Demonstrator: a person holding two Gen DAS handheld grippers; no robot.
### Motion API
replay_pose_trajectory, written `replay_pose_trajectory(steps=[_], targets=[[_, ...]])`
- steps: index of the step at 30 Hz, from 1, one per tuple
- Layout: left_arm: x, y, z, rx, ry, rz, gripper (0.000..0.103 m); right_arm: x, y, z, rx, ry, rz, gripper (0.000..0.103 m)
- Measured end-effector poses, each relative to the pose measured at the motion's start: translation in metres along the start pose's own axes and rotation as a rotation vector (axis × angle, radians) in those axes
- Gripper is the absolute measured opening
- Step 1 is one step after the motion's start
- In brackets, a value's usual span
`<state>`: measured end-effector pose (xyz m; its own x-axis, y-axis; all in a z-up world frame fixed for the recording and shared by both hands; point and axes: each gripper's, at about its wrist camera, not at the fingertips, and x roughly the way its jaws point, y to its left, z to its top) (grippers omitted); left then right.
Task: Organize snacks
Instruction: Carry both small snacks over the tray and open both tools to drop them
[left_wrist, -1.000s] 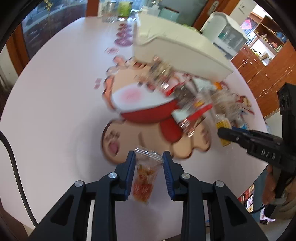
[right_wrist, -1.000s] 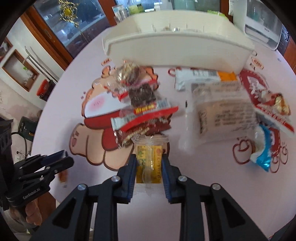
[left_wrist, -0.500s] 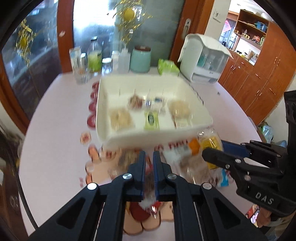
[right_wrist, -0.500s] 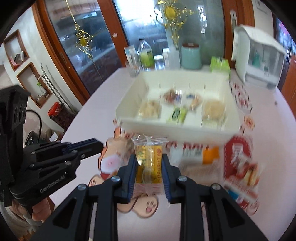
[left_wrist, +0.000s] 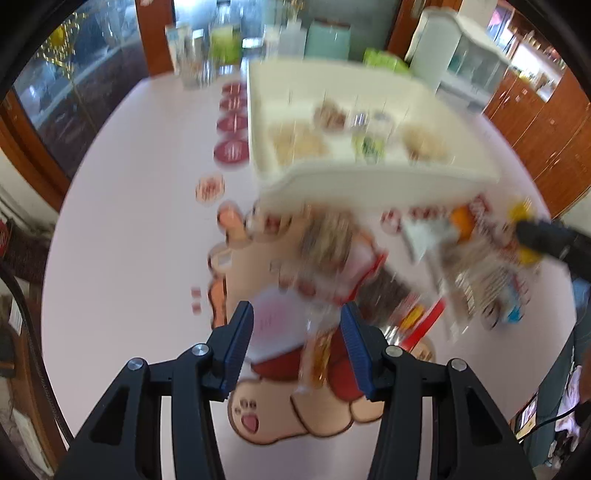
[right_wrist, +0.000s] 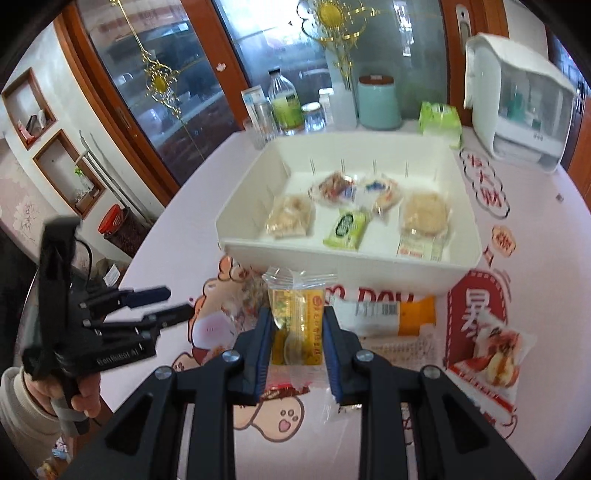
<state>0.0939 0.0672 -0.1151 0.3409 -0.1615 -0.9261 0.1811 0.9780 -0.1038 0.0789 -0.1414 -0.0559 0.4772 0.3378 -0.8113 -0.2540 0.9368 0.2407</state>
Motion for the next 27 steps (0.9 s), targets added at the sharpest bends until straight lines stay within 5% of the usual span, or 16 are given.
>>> replay_pose_trajectory(steps=[8, 14, 21, 27], targets=[[0.040, -0.007, -0.026, 0.000, 0.099, 0.023, 0.047, 0.006, 0.001, -0.006, -0.013, 0.027, 0.016, 0.026], [0.054, -0.011, -0.031, 0.009, 0.140, 0.038, 0.020, 0.007, 0.001, -0.008, -0.022, 0.039, 0.028, 0.026], [0.041, -0.022, -0.018, 0.019, 0.099, 0.075, 0.020, 0.009, -0.005, -0.007, -0.012, 0.043, 0.027, 0.026], [-0.008, -0.044, 0.035, 0.061, -0.046, 0.075, 0.020, 0.004, -0.014, 0.010, -0.008, 0.019, 0.021, 0.026]])
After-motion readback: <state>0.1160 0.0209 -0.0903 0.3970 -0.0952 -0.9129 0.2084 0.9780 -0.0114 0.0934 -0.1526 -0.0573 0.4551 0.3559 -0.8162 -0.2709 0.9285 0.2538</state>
